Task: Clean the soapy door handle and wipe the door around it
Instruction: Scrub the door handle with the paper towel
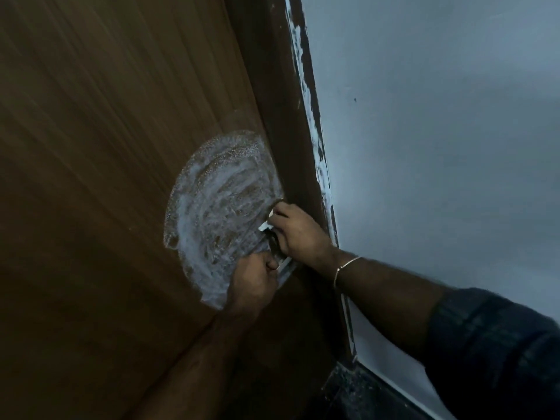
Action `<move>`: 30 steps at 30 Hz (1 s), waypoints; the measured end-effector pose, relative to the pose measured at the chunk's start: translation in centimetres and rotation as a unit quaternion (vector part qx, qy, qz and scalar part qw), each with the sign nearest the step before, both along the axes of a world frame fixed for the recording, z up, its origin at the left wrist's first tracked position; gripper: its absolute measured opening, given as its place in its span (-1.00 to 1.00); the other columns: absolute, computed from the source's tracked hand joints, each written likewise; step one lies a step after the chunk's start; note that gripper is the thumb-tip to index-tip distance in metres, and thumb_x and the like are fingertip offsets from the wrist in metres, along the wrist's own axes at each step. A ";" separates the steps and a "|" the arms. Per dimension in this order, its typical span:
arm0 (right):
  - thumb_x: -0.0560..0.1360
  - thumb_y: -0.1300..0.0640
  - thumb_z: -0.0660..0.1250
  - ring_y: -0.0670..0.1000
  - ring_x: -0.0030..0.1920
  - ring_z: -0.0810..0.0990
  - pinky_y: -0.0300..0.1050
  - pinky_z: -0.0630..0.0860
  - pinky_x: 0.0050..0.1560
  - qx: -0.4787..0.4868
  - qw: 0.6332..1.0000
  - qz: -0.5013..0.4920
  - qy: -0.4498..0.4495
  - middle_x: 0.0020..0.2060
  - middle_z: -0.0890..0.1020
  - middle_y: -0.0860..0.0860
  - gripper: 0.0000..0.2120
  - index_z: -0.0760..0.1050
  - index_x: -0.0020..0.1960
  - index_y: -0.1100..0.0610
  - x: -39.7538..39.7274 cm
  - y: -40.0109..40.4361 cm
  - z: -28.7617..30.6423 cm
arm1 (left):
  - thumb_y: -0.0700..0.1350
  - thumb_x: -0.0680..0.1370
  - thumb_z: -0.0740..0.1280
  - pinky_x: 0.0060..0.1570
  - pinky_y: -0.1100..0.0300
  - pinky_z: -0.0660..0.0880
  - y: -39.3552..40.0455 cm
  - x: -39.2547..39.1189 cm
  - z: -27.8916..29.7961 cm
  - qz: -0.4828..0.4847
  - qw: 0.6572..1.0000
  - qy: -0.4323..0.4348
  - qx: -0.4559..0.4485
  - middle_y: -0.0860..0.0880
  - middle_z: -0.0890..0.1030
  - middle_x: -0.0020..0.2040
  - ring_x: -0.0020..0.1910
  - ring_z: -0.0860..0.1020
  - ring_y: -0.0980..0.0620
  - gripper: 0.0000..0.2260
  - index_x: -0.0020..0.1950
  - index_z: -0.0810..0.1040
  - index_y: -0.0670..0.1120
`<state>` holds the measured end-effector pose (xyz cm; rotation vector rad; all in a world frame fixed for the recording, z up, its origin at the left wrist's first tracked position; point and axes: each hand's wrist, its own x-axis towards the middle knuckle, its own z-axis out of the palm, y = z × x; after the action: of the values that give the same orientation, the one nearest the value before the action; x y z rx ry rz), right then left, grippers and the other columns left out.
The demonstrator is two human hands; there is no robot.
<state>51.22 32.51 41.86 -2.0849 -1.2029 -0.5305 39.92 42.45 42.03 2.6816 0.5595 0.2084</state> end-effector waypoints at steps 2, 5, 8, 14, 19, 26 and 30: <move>0.49 0.32 0.32 0.22 -0.08 0.52 0.10 0.50 -0.02 0.043 0.998 -0.026 0.045 0.00 0.57 0.22 -0.90 0.60 -0.05 0.30 -0.8 0.8 -1.1 | -0.25 0.54 0.36 -0.09 0.19 0.51 0.0 -0.1 -0.1 -0.004 1.000 -0.006 0.001 -0.04 0.72 -0.13 -0.08 0.66 -0.04 -0.86 -0.08 0.68 -0.06; 0.43 0.33 0.38 0.20 -0.08 0.53 0.05 0.54 -0.08 -0.012 1.000 -0.006 -0.026 0.03 0.57 0.21 -0.91 0.60 -0.07 0.29 -0.6 0.6 -1.7 | -0.22 0.57 0.37 -0.14 0.25 0.44 0.0 -0.2 -0.1 -0.006 1.000 -0.007 0.006 0.03 0.68 -0.17 -0.13 0.63 0.02 -0.86 -0.10 0.66 -0.01; 0.47 0.34 0.33 0.15 -0.03 0.53 0.00 0.54 0.04 0.053 0.998 -0.010 0.042 0.03 0.51 0.20 -0.91 0.59 -0.06 0.30 -0.1 0.6 -1.9 | -0.23 0.56 0.37 -0.06 0.18 0.54 0.0 -0.1 0.1 -0.006 1.000 -0.007 0.001 0.03 0.69 -0.17 -0.13 0.64 0.03 -0.86 -0.10 0.66 -0.01; 0.50 0.36 0.31 0.06 -0.06 0.57 -0.19 0.50 0.02 0.350 0.889 -0.138 0.259 -0.04 0.58 0.15 -0.91 0.60 -0.07 0.30 -2.1 2.8 -1.4 | -0.24 0.58 0.36 -0.09 0.23 0.47 0.0 -0.5 0.3 -0.007 1.000 -0.013 -0.003 -0.02 0.72 -0.11 -0.09 0.64 0.04 -0.87 -0.05 0.69 -0.06; 0.55 0.30 0.24 0.16 0.08 0.56 -0.05 0.48 0.14 0.151 0.965 -0.143 0.158 0.09 0.60 0.18 -0.80 0.57 0.12 0.29 -1.7 1.2 -0.7 | -0.25 0.59 0.33 -0.09 0.25 0.45 -0.4 -0.5 0.7 -0.001 1.000 -0.002 -0.011 -0.01 0.69 -0.09 -0.06 0.63 0.04 -0.84 -0.05 0.66 -0.02; 0.56 0.11 0.31 0.10 -0.14 0.65 -0.08 0.58 -0.11 0.050 0.940 -0.209 0.266 -0.13 0.68 0.11 -0.80 0.65 0.04 0.19 -1.4 -0.2 -0.4 | -0.22 0.63 0.29 0.13 0.08 0.61 -0.3 -0.4 1.1 -0.010 0.999 0.043 -0.021 -0.06 0.70 0.07 0.07 0.65 -0.01 -0.83 0.11 0.66 -0.07; 0.56 0.07 0.34 -0.06 -0.27 0.53 -0.25 0.44 -0.17 0.050 0.927 -0.230 0.294 -0.19 0.70 0.05 -0.83 0.67 0.00 0.12 -1.2 -1.9 -1.4 | -0.23 0.63 0.29 0.11 0.12 0.61 -0.1 -0.2 1.0 -0.011 0.998 0.050 -0.028 -0.04 0.68 0.07 0.06 0.62 0.03 -0.84 0.11 0.64 -0.06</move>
<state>50.03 30.62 40.50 -2.2092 -0.3374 -0.1320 39.72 42.31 43.07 2.6530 0.5570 0.0505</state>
